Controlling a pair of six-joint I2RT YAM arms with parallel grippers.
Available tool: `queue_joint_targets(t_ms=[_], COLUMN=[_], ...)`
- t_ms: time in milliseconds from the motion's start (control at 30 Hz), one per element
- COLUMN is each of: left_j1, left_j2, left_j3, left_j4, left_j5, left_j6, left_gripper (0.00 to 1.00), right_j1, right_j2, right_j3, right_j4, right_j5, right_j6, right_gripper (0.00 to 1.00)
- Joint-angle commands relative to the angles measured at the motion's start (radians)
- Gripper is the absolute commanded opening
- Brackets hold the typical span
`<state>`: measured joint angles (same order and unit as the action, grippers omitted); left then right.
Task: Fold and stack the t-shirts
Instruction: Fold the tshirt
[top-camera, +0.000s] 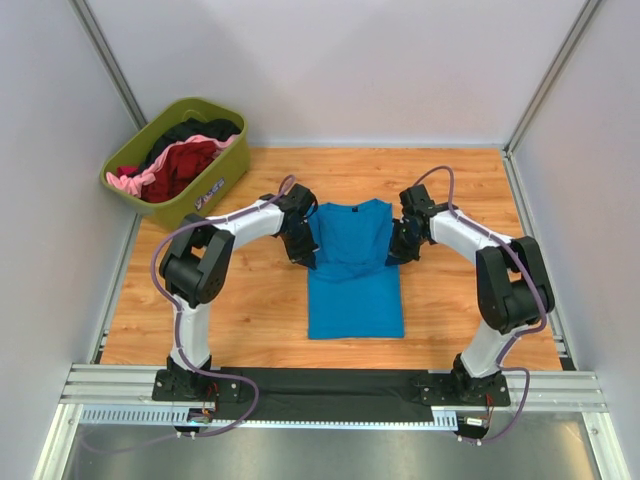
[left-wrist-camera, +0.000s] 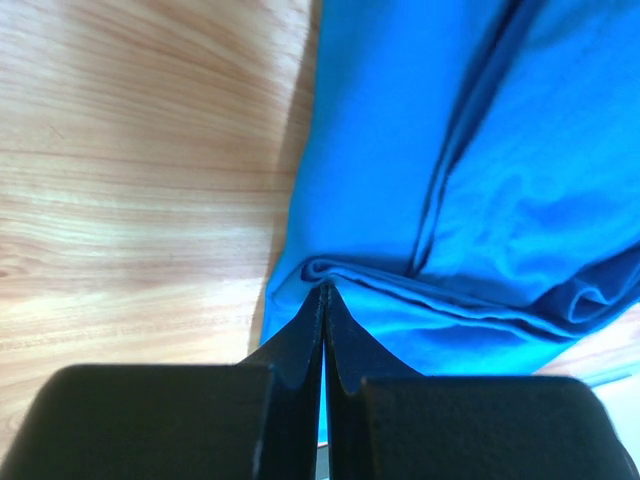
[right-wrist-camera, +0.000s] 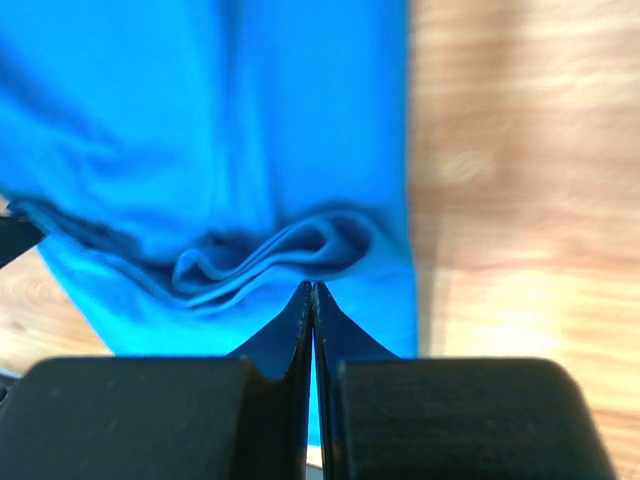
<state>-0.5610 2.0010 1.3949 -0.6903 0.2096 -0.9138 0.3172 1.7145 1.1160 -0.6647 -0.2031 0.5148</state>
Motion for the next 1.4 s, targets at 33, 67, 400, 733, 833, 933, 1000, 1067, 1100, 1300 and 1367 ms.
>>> queue_joint_targets(t_ms=[33,67,400,733,833,933,1000,1067,1100,1300,1367], left_j1=[0.006,0.006,0.019,0.050,0.050,0.050,0.050,0.050,0.049,0.000,-0.026], left_j2=[0.024,0.039,0.071,0.021,-0.022,-0.094,-0.145,-0.224,-0.254,-0.444,-0.495], left_j3=[0.042,0.044,0.053,0.099,0.139,0.151,0.115,0.041,0.006,-0.289,-0.396], left_j4=[-0.038,-0.043,-0.093,-0.129,-0.120,-0.156,-0.182,-0.184,-0.172,-0.071,-0.016], left_j5=[-0.047,-0.052,-0.121,-0.082,-0.001,0.019,0.011,0.017,0.031,0.149,0.187], left_j6=[0.018,0.021,0.026,0.047,0.087,0.127,0.142,0.156,0.159,0.148,0.119], left_gripper=[0.00,0.00,0.00,0.00,0.03,0.18,0.31,0.37,0.38,0.43,0.43], right_j1=[-0.033,-0.044,-0.087,-0.089,-0.087,-0.087,-0.089,-0.087,-0.087,-0.086,-0.087], right_j2=[0.065,0.069,0.125,0.022,-0.032,-0.073,-0.104,-0.153,-0.171,-0.314,-0.352], right_j3=[0.018,0.015,-0.036,-0.007,0.027,0.044,0.012,-0.024,-0.074,-0.260,-0.326], right_j4=[0.059,0.071,0.114,0.068,-0.002,-0.120,-0.171,-0.228,-0.240,-0.254,-0.250], right_j5=[0.017,0.024,0.096,0.036,-0.001,-0.028,-0.051,-0.085,-0.094,-0.206,-0.208], right_j6=[-0.039,-0.038,-0.024,0.010,0.007,-0.002,-0.021,-0.035,-0.038,-0.021,-0.006], right_gripper=[0.00,0.00,0.00,0.02,0.07,0.16,0.24,0.35,0.37,0.48,0.48])
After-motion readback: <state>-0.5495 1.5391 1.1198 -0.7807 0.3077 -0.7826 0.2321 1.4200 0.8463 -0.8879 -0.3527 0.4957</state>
